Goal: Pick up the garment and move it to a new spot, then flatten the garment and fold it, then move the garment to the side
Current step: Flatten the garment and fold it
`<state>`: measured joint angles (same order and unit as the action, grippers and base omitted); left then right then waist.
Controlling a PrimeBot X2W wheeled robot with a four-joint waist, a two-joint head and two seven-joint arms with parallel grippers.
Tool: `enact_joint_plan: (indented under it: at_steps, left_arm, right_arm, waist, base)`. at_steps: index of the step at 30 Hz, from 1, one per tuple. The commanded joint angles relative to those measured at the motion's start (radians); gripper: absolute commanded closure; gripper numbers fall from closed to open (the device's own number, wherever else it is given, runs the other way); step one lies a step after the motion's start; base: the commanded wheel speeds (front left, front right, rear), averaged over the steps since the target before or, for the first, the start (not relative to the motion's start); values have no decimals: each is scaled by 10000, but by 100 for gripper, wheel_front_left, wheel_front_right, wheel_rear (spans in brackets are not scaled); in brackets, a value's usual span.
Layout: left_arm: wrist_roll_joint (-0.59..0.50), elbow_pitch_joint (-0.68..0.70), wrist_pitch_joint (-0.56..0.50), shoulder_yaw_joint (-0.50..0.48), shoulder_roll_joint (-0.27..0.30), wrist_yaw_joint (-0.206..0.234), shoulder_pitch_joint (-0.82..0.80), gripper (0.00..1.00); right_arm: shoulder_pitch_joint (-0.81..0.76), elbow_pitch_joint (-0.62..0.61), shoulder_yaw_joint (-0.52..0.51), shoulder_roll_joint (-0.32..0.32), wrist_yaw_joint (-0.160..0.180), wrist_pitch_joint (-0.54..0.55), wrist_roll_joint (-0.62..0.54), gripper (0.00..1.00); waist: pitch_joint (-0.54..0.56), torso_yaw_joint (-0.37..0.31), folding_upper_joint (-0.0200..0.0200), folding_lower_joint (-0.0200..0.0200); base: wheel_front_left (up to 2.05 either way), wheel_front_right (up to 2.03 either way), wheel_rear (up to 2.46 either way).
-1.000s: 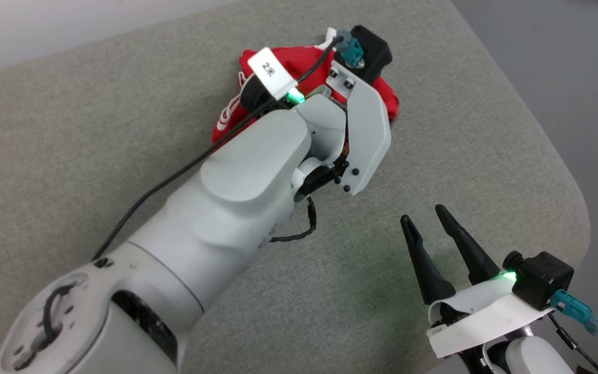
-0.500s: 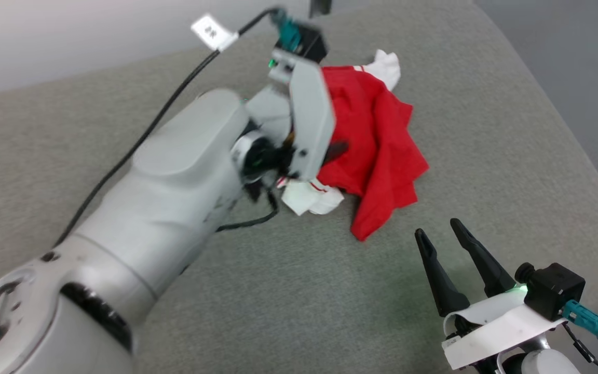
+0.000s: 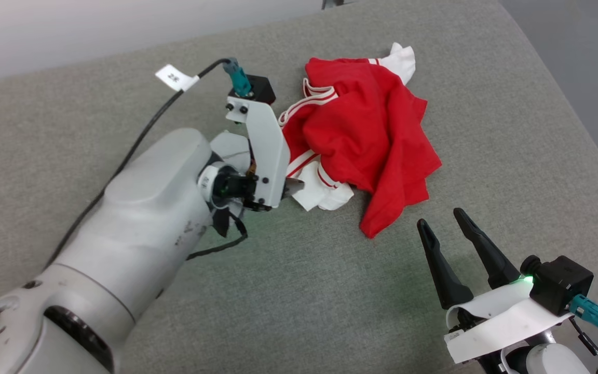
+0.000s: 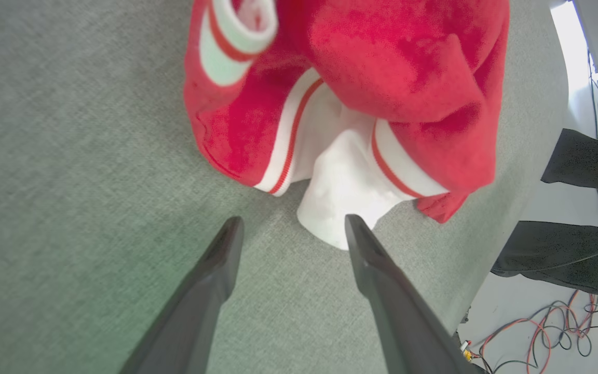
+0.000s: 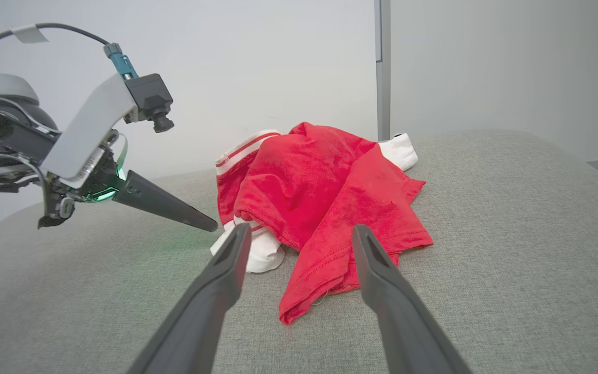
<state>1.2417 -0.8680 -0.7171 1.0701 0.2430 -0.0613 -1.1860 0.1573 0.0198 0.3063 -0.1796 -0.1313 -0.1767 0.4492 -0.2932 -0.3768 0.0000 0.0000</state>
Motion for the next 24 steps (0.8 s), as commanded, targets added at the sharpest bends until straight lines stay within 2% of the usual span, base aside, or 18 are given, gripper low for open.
enact_joint_plan:
  at_steps: [1,12,13,15,16,24]
  left_arm:
    - [81,-7,38,-94,-69,67,96,0]
    - [151,-159,-60,-12,-344,35,278,0]
    - [197,-173,-42,-39,-372,5,299,26]
    - [298,-222,-16,-123,-422,-4,336,85]
    - [334,-242,46,-160,-425,-28,319,100]
    - [564,-376,388,-486,-547,-196,206,100]
  right_arm:
    - [126,5,-11,7,11,-69,28,0]
    - [298,152,102,79,11,-177,130,0]
    - [307,170,100,82,11,-197,135,0]
    - [316,202,86,74,11,-206,147,0]
    - [321,206,73,72,11,-220,158,0]
    - [131,183,-213,-42,11,-116,58,0]
  waist:
    - [-100,-94,0,0]
    - [-265,-289,0,0]
    - [-275,-305,0,0]
    - [-288,-321,0,0]
    - [-289,-322,0,0]
    - [12,84,0,0]
  base:
    - [0,0,0]
    - [0,0,0]
    - [0,0,0]
    - [0,0,0]
    - [0,0,0]
    - [0,0,0]
